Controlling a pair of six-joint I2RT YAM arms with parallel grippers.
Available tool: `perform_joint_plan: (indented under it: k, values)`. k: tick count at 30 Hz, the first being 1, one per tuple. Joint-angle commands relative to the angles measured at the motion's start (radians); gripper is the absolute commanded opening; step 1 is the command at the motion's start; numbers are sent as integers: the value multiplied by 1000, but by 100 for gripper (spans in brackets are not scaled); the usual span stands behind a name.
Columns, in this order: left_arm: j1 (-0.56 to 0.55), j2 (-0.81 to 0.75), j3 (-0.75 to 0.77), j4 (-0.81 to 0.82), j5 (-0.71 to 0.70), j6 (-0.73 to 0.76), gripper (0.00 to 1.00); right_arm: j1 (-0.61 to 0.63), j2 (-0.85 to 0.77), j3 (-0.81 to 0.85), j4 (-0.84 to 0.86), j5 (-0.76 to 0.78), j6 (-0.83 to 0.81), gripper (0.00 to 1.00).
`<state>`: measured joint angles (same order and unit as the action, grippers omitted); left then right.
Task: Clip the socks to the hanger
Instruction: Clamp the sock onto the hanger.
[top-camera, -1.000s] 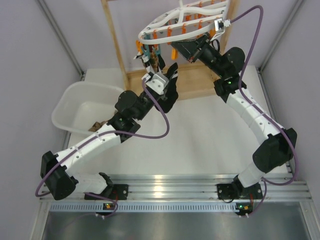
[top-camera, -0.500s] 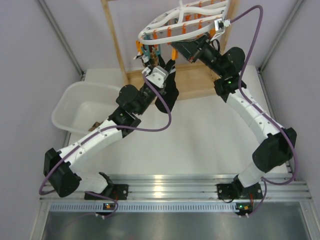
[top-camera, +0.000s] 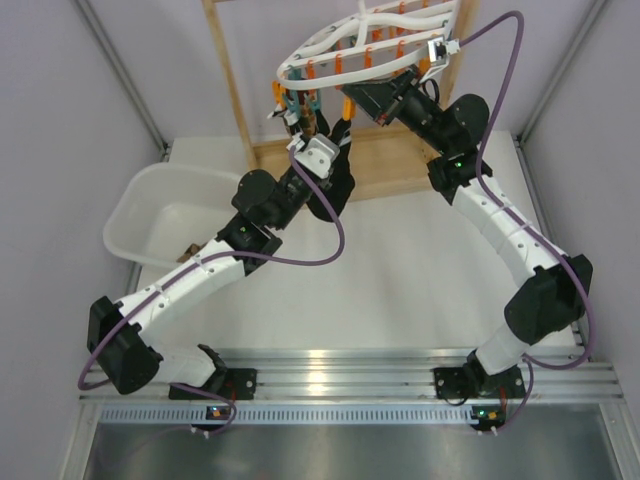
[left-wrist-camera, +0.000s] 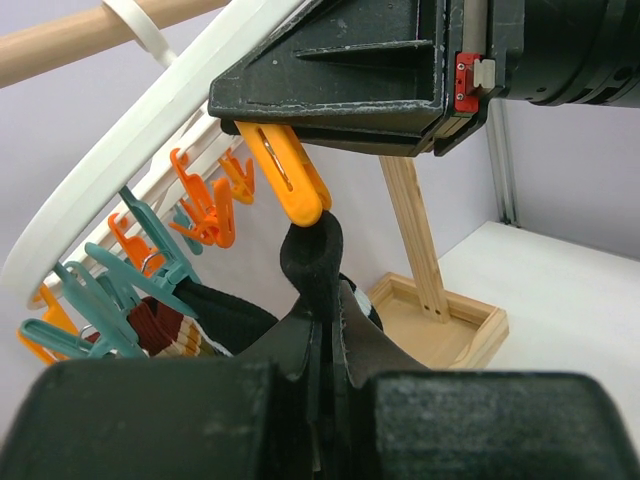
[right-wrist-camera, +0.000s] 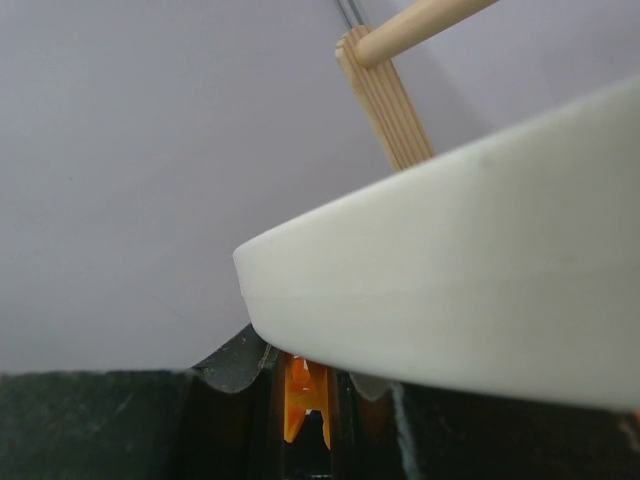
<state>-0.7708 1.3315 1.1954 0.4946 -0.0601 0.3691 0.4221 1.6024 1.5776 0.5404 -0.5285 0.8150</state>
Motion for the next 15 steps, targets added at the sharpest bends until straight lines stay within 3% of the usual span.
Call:
perform_joint_plan:
  k: [1, 15]
  values:
    - [4, -6, 32, 76, -20, 17, 0, -8, 21, 33, 1, -1, -10, 0]
    - [2, -9, 52, 99, 34, 21, 0, -9, 11, 12, -5, 21, -48, 0]
